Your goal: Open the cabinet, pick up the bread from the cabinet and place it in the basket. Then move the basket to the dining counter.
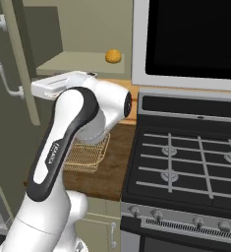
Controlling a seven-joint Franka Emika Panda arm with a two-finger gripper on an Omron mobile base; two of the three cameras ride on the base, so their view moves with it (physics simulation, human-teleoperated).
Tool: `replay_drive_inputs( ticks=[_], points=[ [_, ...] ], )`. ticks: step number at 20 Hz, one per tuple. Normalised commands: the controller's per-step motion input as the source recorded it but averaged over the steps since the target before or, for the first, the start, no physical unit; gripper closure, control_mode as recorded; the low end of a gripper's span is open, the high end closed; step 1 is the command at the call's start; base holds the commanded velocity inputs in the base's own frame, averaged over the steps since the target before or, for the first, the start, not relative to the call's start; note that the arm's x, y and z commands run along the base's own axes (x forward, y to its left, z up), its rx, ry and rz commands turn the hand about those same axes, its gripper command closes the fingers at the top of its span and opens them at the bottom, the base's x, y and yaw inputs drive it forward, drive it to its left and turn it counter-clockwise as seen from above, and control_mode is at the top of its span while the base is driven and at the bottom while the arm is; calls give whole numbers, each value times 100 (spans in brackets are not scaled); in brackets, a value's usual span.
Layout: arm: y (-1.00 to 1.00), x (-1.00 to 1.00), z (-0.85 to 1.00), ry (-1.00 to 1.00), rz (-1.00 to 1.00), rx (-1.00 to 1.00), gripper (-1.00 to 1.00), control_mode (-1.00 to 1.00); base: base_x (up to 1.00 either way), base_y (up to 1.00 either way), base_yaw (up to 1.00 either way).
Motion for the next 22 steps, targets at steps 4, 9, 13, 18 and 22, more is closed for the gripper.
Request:
replay_drive_inputs(
  ticks=[4, 9, 13, 18, 22],
  points=[
    [56, -39, -3, 0, 7, -1, -100, -100, 0, 0, 0],
    [68, -60, -1, 0, 0, -3, -100, -100, 0, 0, 0],
    [79, -31, 0, 0, 0, -4, -100, -100, 0, 0, 0],
    [78, -12, 0, 0, 0, -3, -100, -100, 0, 0, 0],
    [79, 0, 0, 0, 0, -3, -100, -100, 0, 0, 0]
  ],
)
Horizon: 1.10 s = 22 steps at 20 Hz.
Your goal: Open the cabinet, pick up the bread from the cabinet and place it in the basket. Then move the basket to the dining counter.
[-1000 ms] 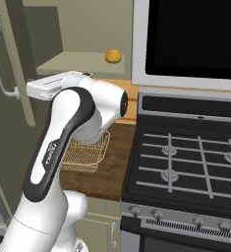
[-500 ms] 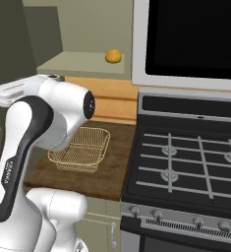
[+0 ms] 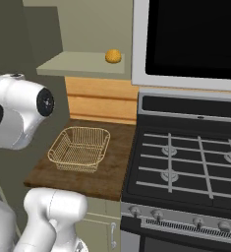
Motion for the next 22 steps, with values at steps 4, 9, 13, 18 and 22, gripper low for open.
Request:
replay_drive_inputs(
  ticks=[4, 9, 13, 18, 22],
  points=[
    [18, 0, 0, 0, 0, 0, -100, -100, 0, 0, 0],
    [0, 0, 0, 0, 0, 0, -100, -100, 0, 0, 0],
    [-29, -23, 7, -1, -14, 0, -100, -100, 0, 0, 0],
    [-72, -25, 11, 11, -41, 0, -100, -100, 0, 0, 0],
    [-74, -8, 19, 18, -39, -1, -100, -100, 0, 0, 0]
  ],
)
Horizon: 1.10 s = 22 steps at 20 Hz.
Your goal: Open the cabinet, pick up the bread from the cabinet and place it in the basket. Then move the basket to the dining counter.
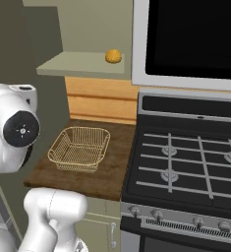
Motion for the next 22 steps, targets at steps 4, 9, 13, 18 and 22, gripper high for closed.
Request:
replay_drive_inputs(
  ticks=[4, 9, 13, 18, 22],
  points=[
    [-58, -24, 6, 20, -44, -5, -100, -100, 0, 0, 0],
    [-45, -19, 28, 29, -42, -6, -100, -100, 0, 0, 0],
    [-41, -3, 15, 24, -33, -11, -100, -100, 0, 0, 0],
    [-51, 0, 1, 19, -32, -17, -100, -100, 0, 0, 0],
    [-46, 1, 0, 16, -29, -17, -100, -100, 0, 0, 0]
  ],
)
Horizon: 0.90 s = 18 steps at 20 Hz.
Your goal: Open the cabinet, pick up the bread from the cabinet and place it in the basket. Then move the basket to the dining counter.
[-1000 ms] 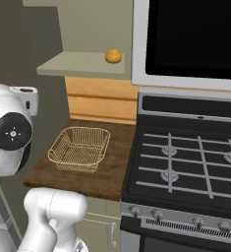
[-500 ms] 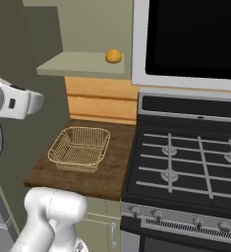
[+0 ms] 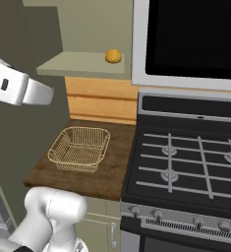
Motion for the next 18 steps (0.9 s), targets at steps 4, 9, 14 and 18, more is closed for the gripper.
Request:
replay_drive_inputs(
  ticks=[4, 9, 14, 18],
  points=[
    [-30, 32, 0, 5, -7, -7, -100, -100, 0, 0, 0],
    [0, 77, -11, 10, 0, 1, -100, -100, 0, 0, 0],
    [0, 77, -33, 9, 0, 0, -100, -100, 0, 0, 0],
    [0, 56, -37, 0, 0, 0, -100, -100, 0, 0, 0]
  ],
)
